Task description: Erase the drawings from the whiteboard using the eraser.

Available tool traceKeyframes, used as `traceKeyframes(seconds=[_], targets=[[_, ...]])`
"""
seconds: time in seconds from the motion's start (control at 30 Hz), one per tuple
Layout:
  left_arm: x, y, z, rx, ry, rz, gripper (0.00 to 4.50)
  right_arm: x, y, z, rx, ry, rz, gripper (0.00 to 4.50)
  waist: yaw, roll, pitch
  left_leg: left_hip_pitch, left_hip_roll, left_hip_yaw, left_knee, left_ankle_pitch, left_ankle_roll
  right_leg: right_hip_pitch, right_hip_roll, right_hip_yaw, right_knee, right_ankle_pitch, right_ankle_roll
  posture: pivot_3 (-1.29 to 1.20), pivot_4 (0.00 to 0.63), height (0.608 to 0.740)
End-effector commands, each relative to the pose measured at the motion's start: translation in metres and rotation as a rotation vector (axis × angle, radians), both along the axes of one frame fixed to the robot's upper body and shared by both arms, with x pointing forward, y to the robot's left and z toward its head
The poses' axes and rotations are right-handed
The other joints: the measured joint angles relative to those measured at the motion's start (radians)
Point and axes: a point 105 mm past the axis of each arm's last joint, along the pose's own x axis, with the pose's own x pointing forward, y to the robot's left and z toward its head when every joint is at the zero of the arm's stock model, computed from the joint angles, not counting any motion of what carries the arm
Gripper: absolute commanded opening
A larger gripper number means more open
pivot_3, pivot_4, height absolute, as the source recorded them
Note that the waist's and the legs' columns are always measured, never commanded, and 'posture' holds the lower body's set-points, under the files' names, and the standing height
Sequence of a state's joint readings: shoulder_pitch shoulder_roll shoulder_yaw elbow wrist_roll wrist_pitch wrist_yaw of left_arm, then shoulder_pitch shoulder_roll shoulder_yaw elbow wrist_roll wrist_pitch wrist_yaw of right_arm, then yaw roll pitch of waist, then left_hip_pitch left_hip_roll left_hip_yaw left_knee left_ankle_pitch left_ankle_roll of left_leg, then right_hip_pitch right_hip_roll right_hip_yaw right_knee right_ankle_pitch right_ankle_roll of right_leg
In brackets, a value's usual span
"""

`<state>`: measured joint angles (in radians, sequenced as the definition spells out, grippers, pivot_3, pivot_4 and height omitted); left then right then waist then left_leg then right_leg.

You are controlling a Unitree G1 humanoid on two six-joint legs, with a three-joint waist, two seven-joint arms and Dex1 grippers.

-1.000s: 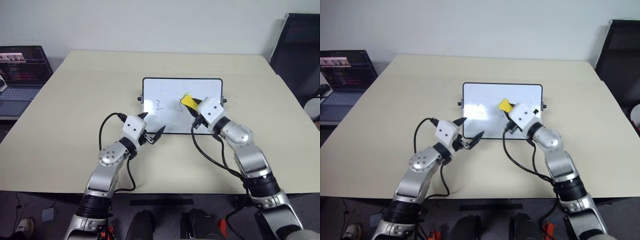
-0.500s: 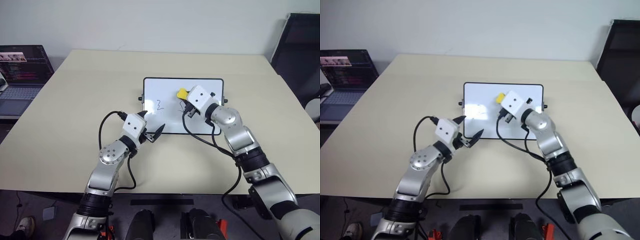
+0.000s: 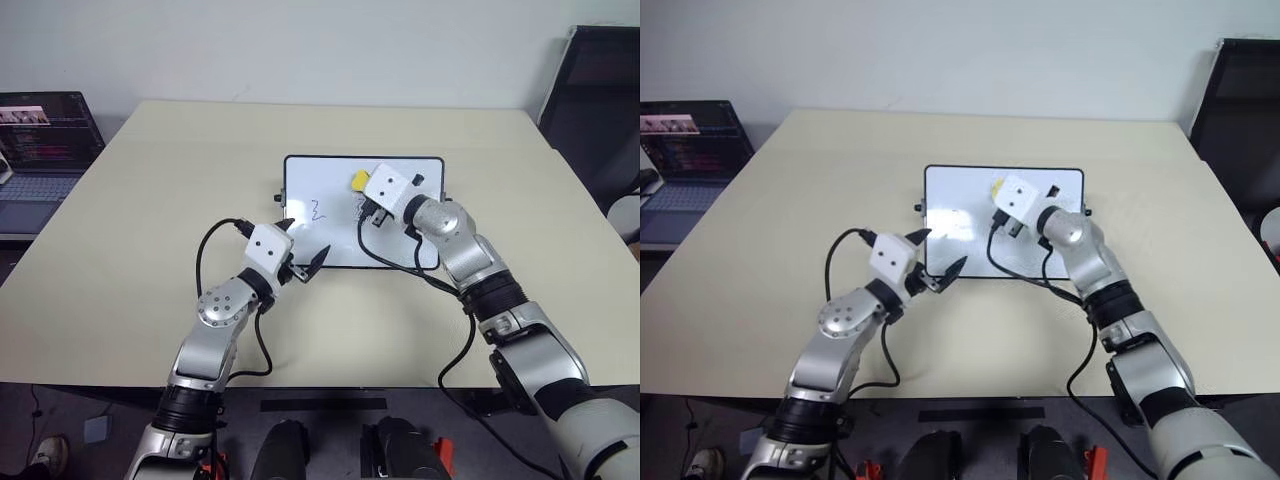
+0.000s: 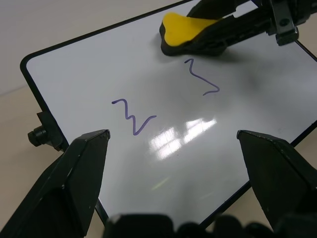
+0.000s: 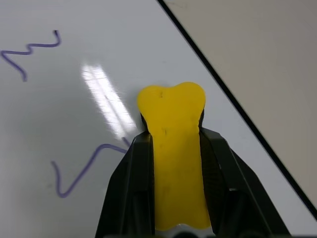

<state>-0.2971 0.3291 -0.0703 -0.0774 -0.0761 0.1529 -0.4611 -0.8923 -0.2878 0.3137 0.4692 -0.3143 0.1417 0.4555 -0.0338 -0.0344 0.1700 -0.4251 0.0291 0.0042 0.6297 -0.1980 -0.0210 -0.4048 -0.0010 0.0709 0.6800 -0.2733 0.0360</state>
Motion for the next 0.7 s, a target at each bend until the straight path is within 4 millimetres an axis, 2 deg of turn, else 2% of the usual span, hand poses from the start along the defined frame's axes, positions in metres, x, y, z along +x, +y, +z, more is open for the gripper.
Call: traceKeyframes(seconds=[0.03,0.23,0.3,0.4,0.5,0.7], targets=[[-0.001,0.005,0.023,-0.004,-0.082,0.019,4.5,-0.013,-0.003,-0.027,-0.096,0.06,0.021,0.95,0.0,0.0,0.0,0.0,0.0,0.0,0.0,0.0,0.0,0.0,0.0,0.0,0.0,0.0,0.0,0.0,0.15,0.74],[-0.001,0.008,0.023,-0.008,-0.084,0.035,4.5,-0.047,-0.007,-0.067,-0.181,0.183,0.075,0.95,0.001,0.0,-0.001,0.0,0.0,-0.001,0.001,0.0,0.0,0.001,0.0,0.0,0.0,0.0,0.0,0.0,0.15,0.74],[-0.001,0.009,0.022,-0.009,-0.083,0.037,4.5,-0.056,-0.01,-0.075,-0.194,0.214,0.078,0.95,0.001,0.0,-0.001,0.001,0.0,-0.001,0.001,0.0,0.0,0.001,0.0,0.0,0.0,0.0,0.0,0.0,0.15,0.74],[-0.001,0.009,0.019,-0.011,-0.076,0.039,4.5,-0.059,-0.018,-0.076,-0.184,0.222,0.05,0.95,0.002,0.0,-0.001,0.001,0.0,-0.001,0.001,0.0,0.0,0.001,0.0,0.0,0.0,0.0,0.0,0.0,0.15,0.74],[0.0,0.008,0.016,-0.012,-0.07,0.033,4.5,-0.047,-0.019,-0.054,-0.119,0.155,0.01,0.95,0.001,0.0,-0.001,0.002,0.0,-0.001,0.002,0.001,0.0,0.001,0.0,0.0,0.0,0.0,0.0,0.0,0.15,0.74],[0.003,0.006,0.013,-0.012,-0.067,0.018,4.5,-0.017,-0.018,0.007,0.041,-0.041,-0.062,0.95,0.001,-0.001,0.0,0.001,0.0,0.0,0.002,0.002,0.0,0.001,0.0,0.0,0.0,0.001,0.0,0.0,0.15,0.74]])
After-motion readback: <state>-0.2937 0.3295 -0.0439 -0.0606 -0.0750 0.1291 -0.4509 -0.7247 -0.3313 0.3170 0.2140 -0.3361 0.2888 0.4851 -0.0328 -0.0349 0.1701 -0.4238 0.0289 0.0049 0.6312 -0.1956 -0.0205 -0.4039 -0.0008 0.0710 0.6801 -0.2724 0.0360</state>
